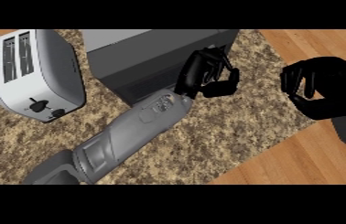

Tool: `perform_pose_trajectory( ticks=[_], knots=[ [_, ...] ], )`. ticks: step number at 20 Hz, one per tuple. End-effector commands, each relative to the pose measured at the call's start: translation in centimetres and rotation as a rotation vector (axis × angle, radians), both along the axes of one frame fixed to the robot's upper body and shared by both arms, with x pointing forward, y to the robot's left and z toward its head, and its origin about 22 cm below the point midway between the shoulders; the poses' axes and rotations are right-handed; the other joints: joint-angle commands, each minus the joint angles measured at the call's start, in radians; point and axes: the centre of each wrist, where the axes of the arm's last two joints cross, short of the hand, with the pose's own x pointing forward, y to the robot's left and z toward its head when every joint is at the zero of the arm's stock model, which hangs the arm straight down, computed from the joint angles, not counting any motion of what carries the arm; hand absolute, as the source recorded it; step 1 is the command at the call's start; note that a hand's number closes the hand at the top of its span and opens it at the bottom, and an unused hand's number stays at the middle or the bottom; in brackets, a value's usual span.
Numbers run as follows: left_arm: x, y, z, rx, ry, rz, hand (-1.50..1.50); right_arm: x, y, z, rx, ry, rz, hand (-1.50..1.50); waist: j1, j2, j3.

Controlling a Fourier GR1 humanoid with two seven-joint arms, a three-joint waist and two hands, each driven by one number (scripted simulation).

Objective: Pick up the milk, place it into the microwave and close the microwave

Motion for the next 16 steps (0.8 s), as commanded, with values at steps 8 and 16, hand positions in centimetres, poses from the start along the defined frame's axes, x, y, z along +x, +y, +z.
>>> perform_pose_trajectory(
  ticks=[8, 16],
  knots=[
    [0.2, -1.3, 1.0, -0.014, -0.014, 0.013, 1.5, -0.9, 3.6, 1.6, -0.001, -0.053, 0.258, 1.5, -0.047, 0.007, 0.003],
    [0.2, -1.0, 0.5, -0.025, -0.011, 0.05, 1.5, -1.9, 4.6, 2.5, -0.022, -0.063, 0.299, 1.5, -0.06, 0.01, 0.002]
  ],
)
